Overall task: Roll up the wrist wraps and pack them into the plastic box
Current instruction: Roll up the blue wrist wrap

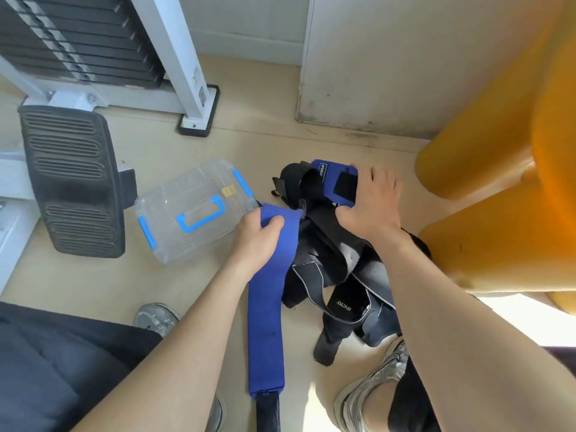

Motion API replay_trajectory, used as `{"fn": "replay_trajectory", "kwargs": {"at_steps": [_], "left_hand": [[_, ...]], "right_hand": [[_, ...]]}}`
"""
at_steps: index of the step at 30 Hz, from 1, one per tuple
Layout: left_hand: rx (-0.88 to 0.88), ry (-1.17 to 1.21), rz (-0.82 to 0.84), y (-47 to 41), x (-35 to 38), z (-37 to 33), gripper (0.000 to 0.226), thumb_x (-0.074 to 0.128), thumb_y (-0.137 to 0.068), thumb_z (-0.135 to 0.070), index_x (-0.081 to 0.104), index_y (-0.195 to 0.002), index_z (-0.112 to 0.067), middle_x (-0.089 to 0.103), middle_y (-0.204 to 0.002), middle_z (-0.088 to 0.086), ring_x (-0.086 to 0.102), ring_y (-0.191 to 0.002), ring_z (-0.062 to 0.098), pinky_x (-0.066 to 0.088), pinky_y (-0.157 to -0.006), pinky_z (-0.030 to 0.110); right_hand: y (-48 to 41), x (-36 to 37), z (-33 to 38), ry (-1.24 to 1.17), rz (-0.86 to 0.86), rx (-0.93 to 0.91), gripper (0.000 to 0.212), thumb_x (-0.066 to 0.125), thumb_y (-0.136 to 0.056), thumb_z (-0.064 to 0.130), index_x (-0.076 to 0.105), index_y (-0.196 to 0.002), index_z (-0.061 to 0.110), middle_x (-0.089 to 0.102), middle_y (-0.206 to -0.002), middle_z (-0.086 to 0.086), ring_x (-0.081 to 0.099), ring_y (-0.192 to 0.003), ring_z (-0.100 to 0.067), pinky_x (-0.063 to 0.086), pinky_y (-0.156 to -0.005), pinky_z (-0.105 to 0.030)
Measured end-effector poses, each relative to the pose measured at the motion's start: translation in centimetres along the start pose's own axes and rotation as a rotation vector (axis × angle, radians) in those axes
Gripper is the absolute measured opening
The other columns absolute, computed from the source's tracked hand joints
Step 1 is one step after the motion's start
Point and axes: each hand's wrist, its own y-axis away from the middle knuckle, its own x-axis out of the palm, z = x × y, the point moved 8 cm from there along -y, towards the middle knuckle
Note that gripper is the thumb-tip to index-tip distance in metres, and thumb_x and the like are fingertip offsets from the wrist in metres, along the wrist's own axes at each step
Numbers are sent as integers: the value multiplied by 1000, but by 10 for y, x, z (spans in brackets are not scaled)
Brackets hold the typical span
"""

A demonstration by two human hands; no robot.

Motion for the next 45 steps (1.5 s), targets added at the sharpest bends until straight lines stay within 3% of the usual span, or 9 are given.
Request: {"fn": "replay_trajectory", "kwargs": {"at_steps": [12, 16, 20, 23, 27, 30, 34, 41, 45], "left_hand": [[123, 107, -163, 74, -45, -36, 34, 64, -88, -26, 37, -69, -16, 32, -64, -4, 30, -66, 18, 29, -61, 35], [131, 153, -56, 84, -46, -43, 51, 73, -96, -34, 40, -76, 0, 30, -72, 5, 31, -71, 21, 27, -67, 37], [120, 235, 92, 95, -44, -43, 55, 81, -94, -43, 53, -79, 2, 45, -75, 13, 44, -74, 31, 34, -74, 40], [124, 234, 56, 103, -55, -43, 24, 89, -85, -42, 81, -103, -28, 80, -103, -2, 74, -105, 21, 55, -98, 39], [106, 165, 141, 109, -60, -40, 71, 98, -70, -51, 66, -133, -47, 76, -114, 1, 76, -110, 17, 57, -101, 36], [111, 64, 271, 114, -54, -35, 50, 99, -78, -40, 73, -120, -39, 84, -96, -6, 79, -98, 11, 58, -84, 18], [140, 9, 457, 126, -44, -34, 30, 86, -95, -27, 79, -124, -28, 82, -120, 2, 74, -121, 19, 53, -113, 37], [208, 161, 452, 135, -46, -56, 26, 77, -102, -24, 79, -126, -14, 83, -118, 4, 78, -111, 18, 60, -89, 24], [191, 307, 412, 133, -59, -65, 27, 73, -104, -29, 78, -126, -14, 82, -120, 10, 80, -108, 24, 64, -87, 30]], "right_hand": [[27, -200, 67, -164, -468, -206, 78, 71, -74, 39, 47, -145, 17, 48, -126, -13, 48, -113, -30, 53, -88, -42], [18, -207, 80, -184, -161, -70, 66, 61, -79, 54, 57, -133, 18, 57, -119, -5, 54, -105, -26, 45, -80, -36], [40, -183, 88, -356, 23, 39, 31, 48, -96, 35, 70, -109, 17, 68, -93, -6, 62, -98, -34, 45, -70, -37], [67, -158, 87, -484, 62, 63, 36, 45, -102, 25, 70, -128, 25, 71, -98, -3, 63, -97, -30, 45, -76, -34], [84, -117, 84, -601, 251, 73, 27, 48, -107, 26, 73, -118, 25, 71, -98, -3, 68, -90, -29, 57, -83, -41], [91, -104, 84, -801, 298, 127, 26, 49, -112, 31, 73, -105, 26, 72, -97, -5, 67, -78, -18, 54, -63, -22], [98, -94, 90, -1085, 356, 226, 28, 49, -115, 36, 75, -109, 27, 80, -92, 1, 73, -77, -13, 55, -76, -31], [109, -82, 90, -1174, 432, 372, 33, 52, -114, 41, 72, -124, 16, 83, -111, -8, 80, -95, -23, 66, -74, -32], [108, -79, 83, -1097, 427, 334, 26, 53, -113, 18, 72, -123, 4, 82, -106, -7, 77, -98, -23, 60, -81, -30]]}}
